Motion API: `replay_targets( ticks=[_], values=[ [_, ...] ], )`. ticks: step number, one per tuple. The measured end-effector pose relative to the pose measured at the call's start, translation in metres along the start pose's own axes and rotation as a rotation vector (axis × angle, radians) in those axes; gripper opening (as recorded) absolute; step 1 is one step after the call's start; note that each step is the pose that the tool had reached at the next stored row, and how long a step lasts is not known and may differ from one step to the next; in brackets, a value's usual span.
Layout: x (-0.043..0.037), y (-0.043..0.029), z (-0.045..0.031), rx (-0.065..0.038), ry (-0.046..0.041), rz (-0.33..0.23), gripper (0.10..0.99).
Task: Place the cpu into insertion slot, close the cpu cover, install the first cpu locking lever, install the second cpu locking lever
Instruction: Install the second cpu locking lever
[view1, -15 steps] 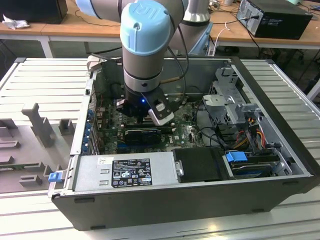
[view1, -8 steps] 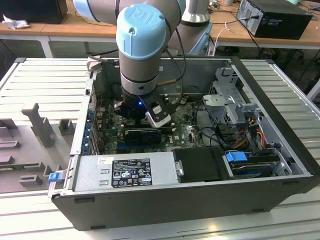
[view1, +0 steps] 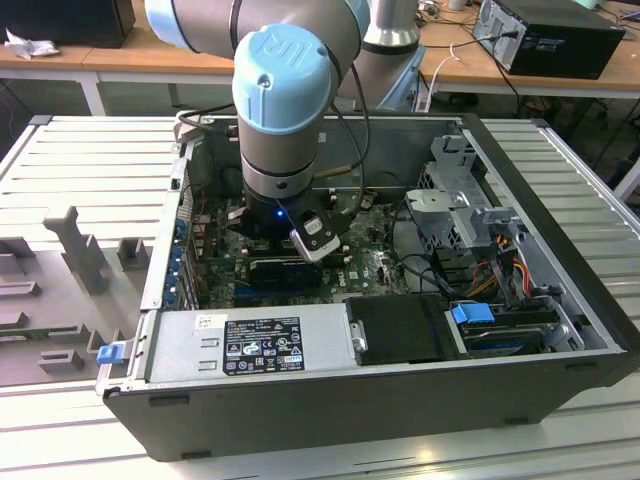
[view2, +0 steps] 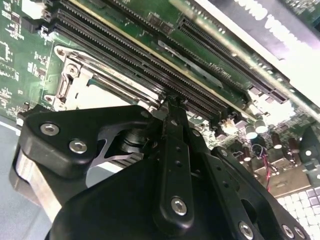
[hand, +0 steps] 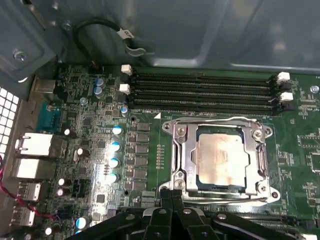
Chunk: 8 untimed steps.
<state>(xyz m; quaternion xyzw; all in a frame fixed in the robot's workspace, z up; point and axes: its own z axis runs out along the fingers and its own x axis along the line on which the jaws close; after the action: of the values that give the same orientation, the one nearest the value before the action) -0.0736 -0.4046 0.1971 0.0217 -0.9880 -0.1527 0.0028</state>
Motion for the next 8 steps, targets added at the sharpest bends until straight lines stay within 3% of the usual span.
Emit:
replay_targets(
  ticks=[3,6,8],
  values=[
    [0.0004,-0.0005,0.0021,-0.022,-0.0011,0.0,0.106],
    [0.0017,-0.0015,0.0047,-0.032,-0.001,0.0,0.106],
    [0.0022,-0.0003,0.0017,-0.038,-0.0019,-0.001,0.106]
  ],
)
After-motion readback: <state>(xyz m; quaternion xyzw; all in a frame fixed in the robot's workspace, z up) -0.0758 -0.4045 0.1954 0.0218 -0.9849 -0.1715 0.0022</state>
